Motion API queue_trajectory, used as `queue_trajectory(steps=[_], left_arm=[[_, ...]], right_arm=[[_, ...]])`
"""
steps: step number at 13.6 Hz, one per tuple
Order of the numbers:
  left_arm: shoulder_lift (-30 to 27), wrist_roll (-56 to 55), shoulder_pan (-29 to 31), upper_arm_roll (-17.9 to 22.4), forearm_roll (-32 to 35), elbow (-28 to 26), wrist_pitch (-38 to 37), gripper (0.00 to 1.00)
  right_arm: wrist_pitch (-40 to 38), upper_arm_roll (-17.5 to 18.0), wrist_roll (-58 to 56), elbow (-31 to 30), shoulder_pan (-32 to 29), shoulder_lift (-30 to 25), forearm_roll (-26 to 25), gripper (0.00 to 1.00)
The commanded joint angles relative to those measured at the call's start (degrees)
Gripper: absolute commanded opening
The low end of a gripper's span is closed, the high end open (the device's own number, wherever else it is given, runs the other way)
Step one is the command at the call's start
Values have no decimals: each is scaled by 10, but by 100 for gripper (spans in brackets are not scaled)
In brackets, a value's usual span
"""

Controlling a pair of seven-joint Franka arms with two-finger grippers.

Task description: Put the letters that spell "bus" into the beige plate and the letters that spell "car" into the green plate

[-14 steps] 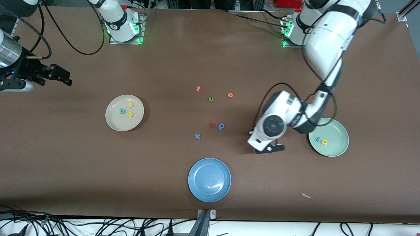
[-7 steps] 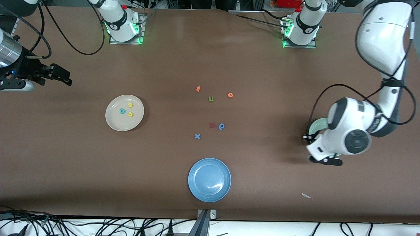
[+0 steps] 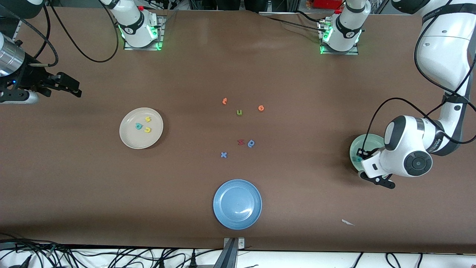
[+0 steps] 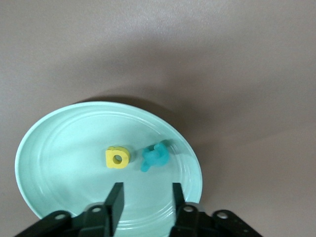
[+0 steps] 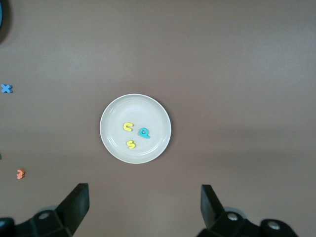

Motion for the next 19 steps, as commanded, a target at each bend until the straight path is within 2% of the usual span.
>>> queue_trajectory(steps=[1, 5, 6, 7, 8, 9, 10, 11, 13, 15, 18, 19], left_arm=[[-13, 12, 12, -4, 6, 4, 0, 100], [-34, -32, 25, -5, 3, 11, -14, 100], [-59, -33, 30, -4, -1, 2, -14, 100], [-98, -32, 27, 5, -23, -32, -14, 100], [-148, -32, 13, 37, -69, -73, -8, 100], [-194, -27, -28, 88, -139, -108, -6, 100], [-246, -25, -75, 145, -178, -142, -5, 100], [-287, -28, -104, 170, -183, -164, -6, 100], [-352, -31, -141, 193, -182, -170, -37, 100], [-396, -32, -188, 236, -184, -164, -62, 100], [-451, -33, -201, 253, -180, -167, -67, 100], [-464, -33, -217, 270, -180, -167, -74, 100]], right_arm=[[-12, 7, 7, 12, -7, 2, -4, 100], [-12, 7, 7, 12, -7, 2, -4, 100], [-12, 7, 7, 12, -7, 2, -4, 100], [-12, 7, 7, 12, -7, 2, -4, 100], [-12, 7, 7, 12, -7, 2, -4, 100], [-11, 7, 8, 12, -7, 2, -4, 100], [-9, 7, 7, 12, -7, 2, -5, 100], [-11, 7, 7, 12, -7, 2, -5, 100], [-11, 7, 7, 12, -7, 2, -5, 100], [-11, 7, 7, 12, -7, 2, -5, 100], [-11, 7, 7, 11, -7, 2, -5, 100], [-11, 7, 7, 12, -7, 3, -5, 100]])
